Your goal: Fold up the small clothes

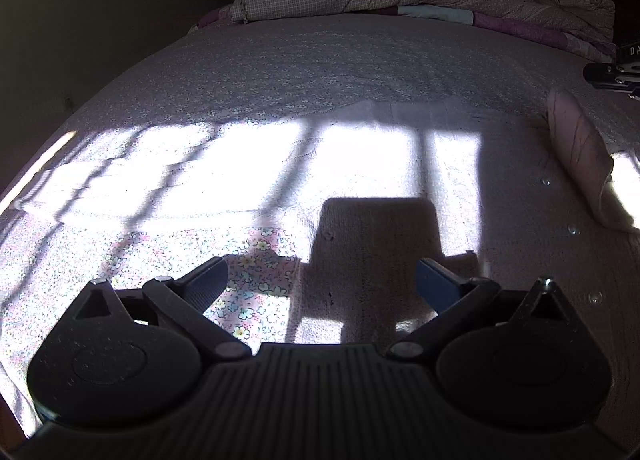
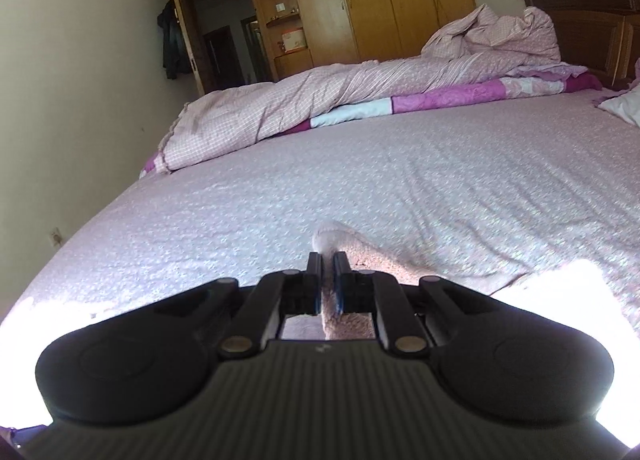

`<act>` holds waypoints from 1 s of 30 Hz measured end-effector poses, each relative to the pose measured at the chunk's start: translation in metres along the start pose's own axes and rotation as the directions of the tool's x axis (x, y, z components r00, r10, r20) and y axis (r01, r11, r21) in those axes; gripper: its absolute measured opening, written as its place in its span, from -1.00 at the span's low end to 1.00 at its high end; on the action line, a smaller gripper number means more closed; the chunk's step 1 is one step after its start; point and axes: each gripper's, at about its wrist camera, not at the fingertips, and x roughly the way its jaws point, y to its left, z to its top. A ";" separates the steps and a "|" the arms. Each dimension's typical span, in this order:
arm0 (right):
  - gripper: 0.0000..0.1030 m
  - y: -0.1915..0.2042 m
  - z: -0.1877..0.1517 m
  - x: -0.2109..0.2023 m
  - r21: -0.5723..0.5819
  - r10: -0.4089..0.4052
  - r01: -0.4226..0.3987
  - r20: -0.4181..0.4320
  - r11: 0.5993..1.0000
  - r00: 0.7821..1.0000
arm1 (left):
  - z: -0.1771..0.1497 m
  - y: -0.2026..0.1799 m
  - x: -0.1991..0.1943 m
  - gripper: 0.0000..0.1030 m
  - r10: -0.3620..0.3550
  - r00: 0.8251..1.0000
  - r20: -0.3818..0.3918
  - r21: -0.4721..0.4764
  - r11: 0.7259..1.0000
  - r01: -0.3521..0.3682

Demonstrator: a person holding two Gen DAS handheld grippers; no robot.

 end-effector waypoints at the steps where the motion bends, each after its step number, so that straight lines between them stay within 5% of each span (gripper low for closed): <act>1: -0.83 0.007 -0.008 0.004 0.010 0.022 -0.022 -0.007 1.000 1.000 | -0.003 0.005 -0.002 1.00 0.009 1.000 0.000 0.000 1.000 -0.009; 7: -0.83 0.044 -0.048 0.029 -0.033 0.063 -0.066 -0.085 0.997 0.994 | -0.005 0.015 0.004 1.00 0.023 1.000 -0.004 -0.011 1.000 -0.023; 18: -0.75 0.041 -0.074 0.023 0.005 0.124 -0.127 -0.243 0.992 0.962 | -0.001 0.000 0.013 1.00 -0.031 1.000 -0.003 0.018 0.999 0.031; 22: 0.10 0.027 -0.071 0.008 0.070 0.093 -0.078 -0.236 0.994 0.967 | 0.002 -0.002 0.010 1.00 -0.070 0.998 -0.001 0.030 0.997 0.070; 30: 0.17 0.003 -0.054 -0.021 0.163 0.071 -0.042 -0.180 0.986 0.981 | 0.010 -0.009 -0.003 1.00 -0.081 0.997 0.015 0.074 0.994 0.080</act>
